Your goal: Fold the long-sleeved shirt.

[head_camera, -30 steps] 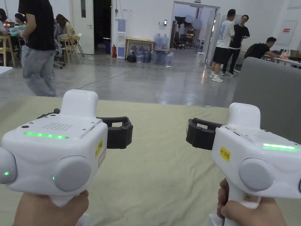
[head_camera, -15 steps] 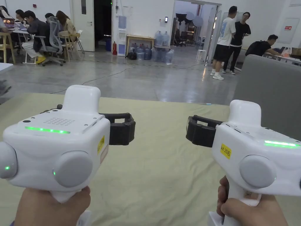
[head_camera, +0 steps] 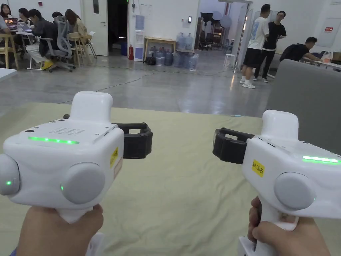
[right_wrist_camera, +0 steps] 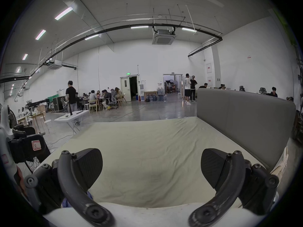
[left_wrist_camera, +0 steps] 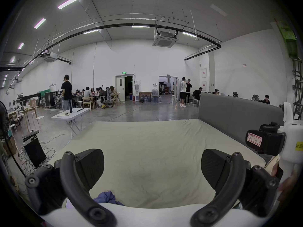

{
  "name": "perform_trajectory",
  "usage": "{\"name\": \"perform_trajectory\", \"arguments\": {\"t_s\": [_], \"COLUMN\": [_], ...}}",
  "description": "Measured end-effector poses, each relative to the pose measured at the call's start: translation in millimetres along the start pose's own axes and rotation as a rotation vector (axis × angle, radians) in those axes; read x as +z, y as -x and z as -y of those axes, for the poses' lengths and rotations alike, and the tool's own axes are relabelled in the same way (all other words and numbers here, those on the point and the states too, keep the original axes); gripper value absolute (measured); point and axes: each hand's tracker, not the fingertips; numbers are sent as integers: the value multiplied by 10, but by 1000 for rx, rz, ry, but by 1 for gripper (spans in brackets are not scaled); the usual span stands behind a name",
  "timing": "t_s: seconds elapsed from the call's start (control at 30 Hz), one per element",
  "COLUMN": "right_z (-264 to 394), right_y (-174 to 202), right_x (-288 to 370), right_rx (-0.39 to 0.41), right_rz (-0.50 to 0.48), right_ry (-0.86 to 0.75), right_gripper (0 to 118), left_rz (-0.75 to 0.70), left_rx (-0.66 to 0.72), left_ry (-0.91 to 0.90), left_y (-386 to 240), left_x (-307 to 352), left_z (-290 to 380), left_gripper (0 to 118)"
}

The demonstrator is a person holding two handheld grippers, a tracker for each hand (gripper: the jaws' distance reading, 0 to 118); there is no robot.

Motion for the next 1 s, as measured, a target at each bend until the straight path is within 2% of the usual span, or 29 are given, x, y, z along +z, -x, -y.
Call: {"name": "perform_trajectory", "arguments": {"t_s": [0.93,0.97,1.0], "right_z": [24,26,29], "right_y": [13,12,11], "right_x": [15,12,10], "right_rx": [-3,-4,-6], "right_rz": [-2,-1,-1], "right_ry": [2,2,3], "right_gripper": [117,115,105], "left_rz": [13,11,7], "left_rx": [-6,-9,-12], "left_ry": [13,15,20], "left_y": [-19,-25,-31], "left_x": [10,3,-7], "left_z": [8,11,19], "left_gripper": [115,113,106]}}
